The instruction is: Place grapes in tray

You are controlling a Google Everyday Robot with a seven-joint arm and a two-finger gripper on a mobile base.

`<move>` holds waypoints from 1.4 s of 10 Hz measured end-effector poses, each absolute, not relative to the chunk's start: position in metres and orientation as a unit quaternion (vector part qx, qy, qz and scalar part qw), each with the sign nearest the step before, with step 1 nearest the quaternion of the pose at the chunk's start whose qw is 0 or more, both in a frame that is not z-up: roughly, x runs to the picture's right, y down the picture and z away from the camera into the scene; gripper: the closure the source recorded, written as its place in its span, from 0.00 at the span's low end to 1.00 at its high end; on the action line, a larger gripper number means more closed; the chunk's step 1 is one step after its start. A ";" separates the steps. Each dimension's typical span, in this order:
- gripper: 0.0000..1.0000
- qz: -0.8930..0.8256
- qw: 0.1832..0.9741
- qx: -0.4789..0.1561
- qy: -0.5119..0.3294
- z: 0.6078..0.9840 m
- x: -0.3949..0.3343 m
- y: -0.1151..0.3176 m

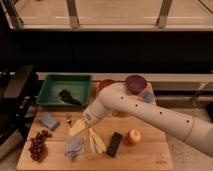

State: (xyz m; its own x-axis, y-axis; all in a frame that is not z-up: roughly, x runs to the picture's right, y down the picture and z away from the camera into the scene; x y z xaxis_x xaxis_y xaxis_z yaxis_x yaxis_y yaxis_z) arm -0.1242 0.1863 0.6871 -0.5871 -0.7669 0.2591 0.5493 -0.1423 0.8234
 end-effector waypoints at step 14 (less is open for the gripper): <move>0.20 -0.710 0.446 0.143 -0.526 0.706 -0.224 0.221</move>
State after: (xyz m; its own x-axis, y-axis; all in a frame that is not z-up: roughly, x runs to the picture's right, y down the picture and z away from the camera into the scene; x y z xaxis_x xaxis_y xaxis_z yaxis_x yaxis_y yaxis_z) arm -0.2243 0.2214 0.7055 -0.5619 -0.7834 0.2657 0.4833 -0.0502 0.8740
